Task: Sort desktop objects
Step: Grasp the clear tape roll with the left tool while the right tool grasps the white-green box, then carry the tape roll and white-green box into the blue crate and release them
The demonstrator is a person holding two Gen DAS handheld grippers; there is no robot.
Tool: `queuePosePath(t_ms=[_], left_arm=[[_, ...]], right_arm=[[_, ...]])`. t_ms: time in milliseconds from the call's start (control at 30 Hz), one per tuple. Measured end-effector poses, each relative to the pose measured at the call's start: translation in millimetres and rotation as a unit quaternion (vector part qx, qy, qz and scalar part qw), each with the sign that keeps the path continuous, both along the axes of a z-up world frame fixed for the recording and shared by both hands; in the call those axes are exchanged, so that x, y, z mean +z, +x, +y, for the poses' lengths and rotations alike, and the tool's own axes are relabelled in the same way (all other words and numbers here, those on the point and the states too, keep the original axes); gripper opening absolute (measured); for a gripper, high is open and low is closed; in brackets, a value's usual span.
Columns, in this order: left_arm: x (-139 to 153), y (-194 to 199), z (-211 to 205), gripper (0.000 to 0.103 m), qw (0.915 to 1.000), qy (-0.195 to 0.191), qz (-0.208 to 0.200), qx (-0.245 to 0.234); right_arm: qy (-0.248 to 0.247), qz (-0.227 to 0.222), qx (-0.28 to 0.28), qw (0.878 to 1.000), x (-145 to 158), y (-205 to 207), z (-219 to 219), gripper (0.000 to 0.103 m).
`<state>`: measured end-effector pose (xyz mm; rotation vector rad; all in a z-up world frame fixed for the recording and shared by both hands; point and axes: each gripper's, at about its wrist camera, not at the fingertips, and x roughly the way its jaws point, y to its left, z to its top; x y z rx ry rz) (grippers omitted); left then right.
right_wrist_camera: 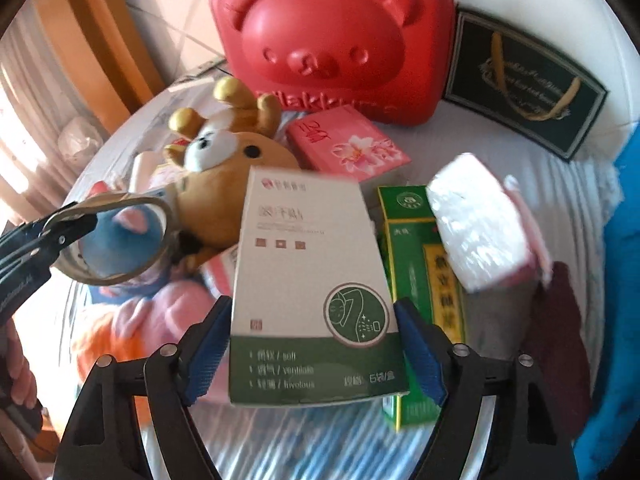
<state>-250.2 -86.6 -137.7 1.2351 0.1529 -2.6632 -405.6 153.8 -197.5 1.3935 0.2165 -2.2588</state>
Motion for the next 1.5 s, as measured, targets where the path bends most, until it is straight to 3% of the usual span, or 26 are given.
queuePosePath(t_ms=[200, 467, 533, 567, 667, 767, 800, 900, 933, 1100, 1300, 1333, 1367, 1400, 1500], left_arm=[[29.4, 40.2, 20.1, 0.026, 0.9991, -0.023, 0.033, -0.011], [36.6, 72.8, 50.4, 0.026, 0.9981, -0.029, 0.042, -0.036], [40.2, 77.7, 57.7, 0.026, 0.9977, -0.028, 0.046, -0.042], [44.5, 79.6, 63.3, 0.026, 0.9972, -0.027, 0.051, -0.048], [54.1, 81.7, 77.7, 0.026, 0.9957, -0.026, 0.063, -0.062], [55.0, 84.4, 89.7, 0.026, 0.9948, -0.028, 0.067, -0.071], [52.6, 86.3, 93.8, 0.026, 0.9948, -0.031, 0.065, -0.073], [32.8, 89.1, 101.8, 0.026, 0.9956, -0.038, 0.039, -0.077], [23.4, 90.9, 102.3, 0.026, 0.9959, -0.039, 0.028, -0.077], [-21.6, 102.8, 104.7, 0.026, 0.9961, -0.056, -0.03, -0.061], [-55.1, 115.9, 105.6, 0.026, 0.9946, -0.051, -0.077, -0.048], [-56.2, 118.6, 107.2, 0.026, 0.9945, -0.052, -0.079, -0.046], [-55.1, 120.1, 108.7, 0.026, 0.9945, -0.051, -0.079, -0.046], [-53.7, 121.6, 109.7, 0.026, 0.9947, -0.05, -0.077, -0.047], [-38.1, 124.3, 113.9, 0.026, 0.9959, -0.049, -0.059, -0.048]], right_arm=[[-0.001, 0.043, -0.003, 0.999, 31.9, 43.0, 12.8, 0.079], [-0.005, 0.053, -0.025, 0.998, 46.5, 85.5, 40.7, 0.079], [-0.02, 0.067, -0.034, 0.997, 60.4, 95.6, 52.5, 0.003], [-0.025, 0.078, -0.045, 0.996, 69.0, 99.4, 58.6, 0.008], [-0.034, 0.099, -0.064, 0.992, 93.2, 107.8, 78.0, 0.007], [-0.028, 0.096, -0.079, 0.992, 96.4, 112.6, 96.3, 0.009], [-0.021, 0.088, -0.09, 0.992, 91.0, 113.5, 102.9, 0.02], [-0.015, 0.049, -0.096, 0.994, 62.6, 116.6, 114.2, 0.067], [-0.012, 0.036, -0.093, 0.995, 52.6, 118.0, 114.3, 0.069], [0.001, -0.027, -0.08, 0.996, -1.3, 119.6, 109.7, 0.069], [0.052, -0.044, -0.046, 0.997, -40.8, 123.1, 91.6, 0.068], [0.059, -0.046, -0.044, 0.996, -46.6, 121.7, 90.2, 0.047], [0.064, -0.049, -0.042, 0.996, -51.0, 121.1, 90.1, 0.039], [0.058, -0.05, -0.04, 0.996, -51.5, 121.4, 90.9, 0.034], [0.043, -0.017, -0.038, 0.998, -29.8, 130.1, 94.9, 0.034]])
